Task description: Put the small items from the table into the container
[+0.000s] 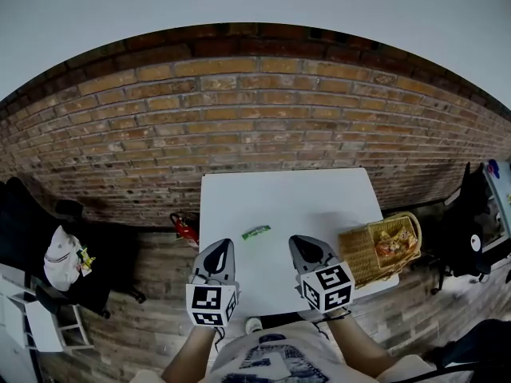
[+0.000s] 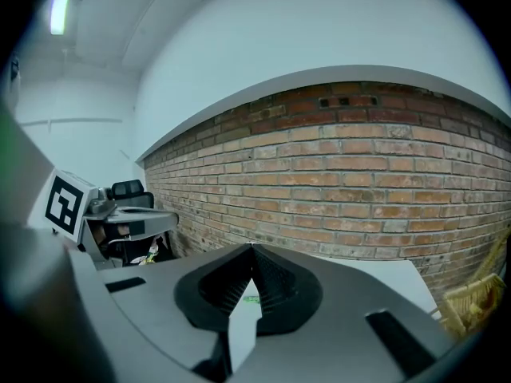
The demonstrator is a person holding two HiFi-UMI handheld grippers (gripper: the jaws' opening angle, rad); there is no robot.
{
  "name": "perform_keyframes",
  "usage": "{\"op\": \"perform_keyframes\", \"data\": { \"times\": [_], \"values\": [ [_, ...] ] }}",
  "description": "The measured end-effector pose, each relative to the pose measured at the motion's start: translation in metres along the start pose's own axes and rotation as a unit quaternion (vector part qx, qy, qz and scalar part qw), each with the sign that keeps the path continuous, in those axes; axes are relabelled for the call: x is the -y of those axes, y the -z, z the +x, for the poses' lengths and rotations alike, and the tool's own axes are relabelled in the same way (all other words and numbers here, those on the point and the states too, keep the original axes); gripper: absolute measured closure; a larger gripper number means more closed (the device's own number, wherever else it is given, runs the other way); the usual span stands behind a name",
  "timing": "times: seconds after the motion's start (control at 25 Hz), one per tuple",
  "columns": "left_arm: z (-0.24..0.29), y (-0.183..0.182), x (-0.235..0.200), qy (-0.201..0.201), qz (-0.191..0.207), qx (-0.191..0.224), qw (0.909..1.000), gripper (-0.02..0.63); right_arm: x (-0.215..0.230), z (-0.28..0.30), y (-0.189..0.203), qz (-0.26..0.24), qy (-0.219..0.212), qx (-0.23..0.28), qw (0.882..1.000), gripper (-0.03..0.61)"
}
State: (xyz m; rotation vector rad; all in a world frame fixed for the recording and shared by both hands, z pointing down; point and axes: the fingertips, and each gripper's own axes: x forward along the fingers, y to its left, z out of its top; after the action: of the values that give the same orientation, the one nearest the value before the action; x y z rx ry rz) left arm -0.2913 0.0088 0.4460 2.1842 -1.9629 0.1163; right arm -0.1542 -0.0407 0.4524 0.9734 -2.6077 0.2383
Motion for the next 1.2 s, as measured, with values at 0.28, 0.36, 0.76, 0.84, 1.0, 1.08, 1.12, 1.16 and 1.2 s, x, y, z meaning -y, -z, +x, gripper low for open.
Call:
{"op": "perform_keyframes", "data": {
  "times": [0.28, 0.36, 0.76, 0.84, 1.0, 1.08, 1.12, 1.16, 1.2],
  "values": [
    [0.022, 0.013, -0.015, -0.011, 0.000, -0.013, 0.9999, 0.565, 0.012, 0.034, 0.009, -0.009, -0.024, -0.017, 1.000, 0.558],
    [0.029, 0.020, -0.021, -0.017, 0.000, -0.020, 0.9997, 0.565, 0.016, 0.044, 0.013, -0.009, -0.027, -0.023, 0.999, 0.558],
    [0.070, 0.055, -0.043, -0.035, -0.017, -0.060, 0.9974, 0.565, 0.027, 0.103, 0.038, -0.028, -0.072, -0.061, 0.995, 0.558],
    [0.077, 0.064, -0.045, -0.037, -0.022, -0.068, 0.9968, 0.565, 0.026, 0.114, 0.046, -0.046, -0.091, -0.070, 0.992, 0.558],
    [0.090, 0.079, -0.048, -0.038, -0.030, -0.080, 0.9956, 0.565, 0.022, 0.135, 0.060, -0.076, -0.131, -0.090, 0.984, 0.557],
    [0.097, 0.085, -0.048, -0.038, -0.032, -0.085, 0.9952, 0.565, 0.023, 0.143, 0.067, -0.082, -0.140, -0.098, 0.982, 0.557],
    [0.101, 0.088, -0.048, -0.037, -0.033, -0.087, 0.9949, 0.565, 0.024, 0.147, 0.069, -0.084, -0.142, -0.101, 0.981, 0.557],
    [0.104, 0.090, -0.049, -0.037, -0.033, -0.090, 0.9947, 0.565, 0.025, 0.150, 0.072, -0.085, -0.142, -0.104, 0.981, 0.557],
    [0.106, 0.092, -0.049, -0.037, -0.034, -0.092, 0.9945, 0.565, 0.026, 0.153, 0.075, -0.087, -0.143, -0.107, 0.980, 0.557]
  ]
}}
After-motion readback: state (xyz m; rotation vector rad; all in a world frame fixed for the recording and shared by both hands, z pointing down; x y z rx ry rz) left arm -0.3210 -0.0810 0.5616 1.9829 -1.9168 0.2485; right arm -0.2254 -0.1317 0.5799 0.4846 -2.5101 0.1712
